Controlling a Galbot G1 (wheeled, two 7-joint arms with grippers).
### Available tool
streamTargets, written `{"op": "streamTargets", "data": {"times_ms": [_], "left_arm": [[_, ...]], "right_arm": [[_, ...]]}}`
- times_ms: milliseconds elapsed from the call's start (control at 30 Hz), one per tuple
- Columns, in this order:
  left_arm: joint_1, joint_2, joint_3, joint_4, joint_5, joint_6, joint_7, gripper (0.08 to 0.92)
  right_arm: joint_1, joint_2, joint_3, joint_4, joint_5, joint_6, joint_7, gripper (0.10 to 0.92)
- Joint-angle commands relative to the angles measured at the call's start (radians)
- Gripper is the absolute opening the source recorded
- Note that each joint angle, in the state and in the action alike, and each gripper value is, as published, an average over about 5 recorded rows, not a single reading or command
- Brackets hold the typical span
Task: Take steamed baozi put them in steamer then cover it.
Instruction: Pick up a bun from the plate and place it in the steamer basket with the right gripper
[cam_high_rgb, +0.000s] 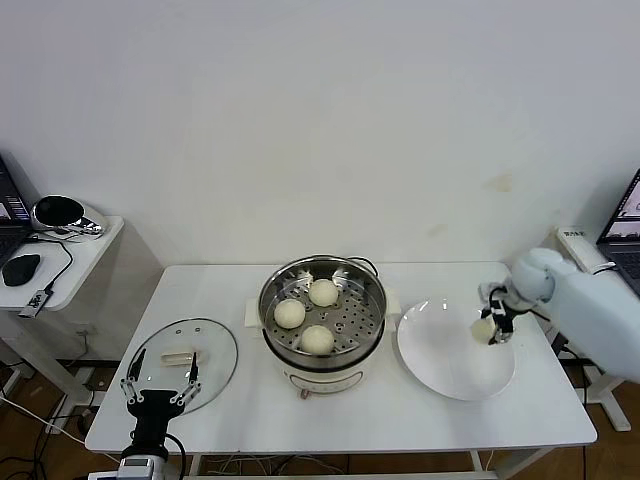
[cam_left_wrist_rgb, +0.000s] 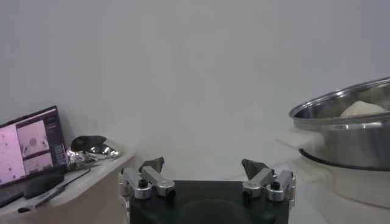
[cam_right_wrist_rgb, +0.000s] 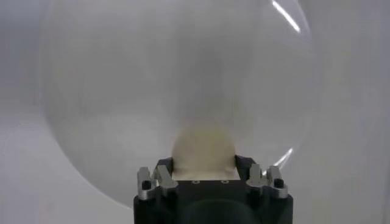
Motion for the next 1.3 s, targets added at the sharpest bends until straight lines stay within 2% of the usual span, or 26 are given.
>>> {"op": "streamTargets", "data": {"times_ms": [33,300,467,600,867,1300], "left_arm": [[-0.004,0.003,0.009,0.001,0.0,0.001,0.001,0.823],[-0.022,0.01,0.027,0.003,-0.001,0.005,0.004,0.823],[-0.027,0.018,0.026,0.011,-0.008,0.004,0.003,0.823],[-0.029,0.02,0.022,0.012,-0.012,0.003,0.003,0.823],[-0.027,0.009,0.016,0.012,-0.014,0.001,0.001,0.823],[-0.018,-0.003,0.008,-0.003,-0.014,0.001,0.001,0.823]], "right_arm": [[0.496,-0.073,-0.396,0.292,0.356,-0.173,0.04,0.64],[0.744,0.101,-0.577,0.414,0.662,-0.359,0.171,0.645],[0.762,0.222,-0.592,0.436,0.831,-0.469,0.257,0.645],[0.717,0.312,-0.589,0.41,0.9,-0.493,0.295,0.645],[0.587,0.432,-0.571,0.318,0.899,-0.497,0.339,0.652],[0.434,0.469,-0.547,0.236,0.786,-0.497,0.342,0.651]]}}
